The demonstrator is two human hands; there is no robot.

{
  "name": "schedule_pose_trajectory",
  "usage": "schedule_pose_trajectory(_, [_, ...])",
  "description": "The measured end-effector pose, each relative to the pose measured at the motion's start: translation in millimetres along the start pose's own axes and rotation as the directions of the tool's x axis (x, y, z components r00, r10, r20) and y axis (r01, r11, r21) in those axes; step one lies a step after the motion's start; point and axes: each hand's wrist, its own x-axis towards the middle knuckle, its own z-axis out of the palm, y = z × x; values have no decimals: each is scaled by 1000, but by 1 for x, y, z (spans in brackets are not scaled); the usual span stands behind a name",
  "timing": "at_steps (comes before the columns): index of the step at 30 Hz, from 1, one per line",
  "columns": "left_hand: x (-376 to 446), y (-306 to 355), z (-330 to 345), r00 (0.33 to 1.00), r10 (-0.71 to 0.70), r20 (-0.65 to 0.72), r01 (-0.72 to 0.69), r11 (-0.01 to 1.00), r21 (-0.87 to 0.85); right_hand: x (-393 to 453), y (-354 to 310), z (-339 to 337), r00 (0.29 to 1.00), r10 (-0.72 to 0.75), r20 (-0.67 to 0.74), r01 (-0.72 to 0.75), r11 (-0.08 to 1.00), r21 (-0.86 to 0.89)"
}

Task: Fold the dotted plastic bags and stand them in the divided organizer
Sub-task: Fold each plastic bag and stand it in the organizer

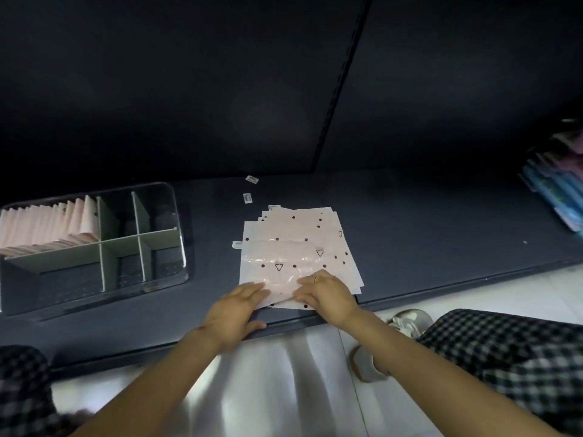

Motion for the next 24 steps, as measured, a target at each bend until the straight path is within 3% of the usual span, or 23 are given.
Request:
schedule_pose_trajectory(4, [2, -11, -12, 997, -55, -44, 45, 977, -210, 6, -7, -20, 994, -92, 51, 77, 968, 240])
schedule_pose_trajectory(8, [-1, -25, -23, 986, -151, -73, 113, 920, -375, 11, -3, -34, 994, -32, 104, -16, 902, 432])
schedule_pose_trajectory(10, [-2, -31, -26, 988, -157, 14, 145, 870, -472, 11, 2, -37, 991, -19, 134, -50, 870, 490])
schedule_pose_trajectory(13, [-7, -34, -29, 979, -83, 185, 178, 785, -593, 10, 9, -44, 945, -50, 325, -140, 834, 535])
schedule_pose_trajectory(16, [-7, -32, -29, 968, -103, 231, 232, 721, -653, 12, 15, -47, 899, -45, 437, -281, 706, 650])
schedule_pose_trajectory(17, [-7, -31, -29, 968, -96, 233, 229, 724, -650, 14, 17, -46, 909, -36, 415, -287, 670, 685])
schedule_pose_trajectory(19, [-6, -31, -27, 977, -73, 201, 171, 829, -532, 19, 17, -42, 940, -4, 341, -250, 673, 697])
schedule_pose_trajectory(21, [-8, -29, -20, 988, -21, 150, 65, 954, -293, 20, 16, -36, 962, 25, 272, -193, 768, 611])
schedule_pose_trajectory(24, [-11, -24, 0, 994, 60, 95, -56, 997, -52, 11, 22, -16, 960, -83, 268, 3, 958, 287])
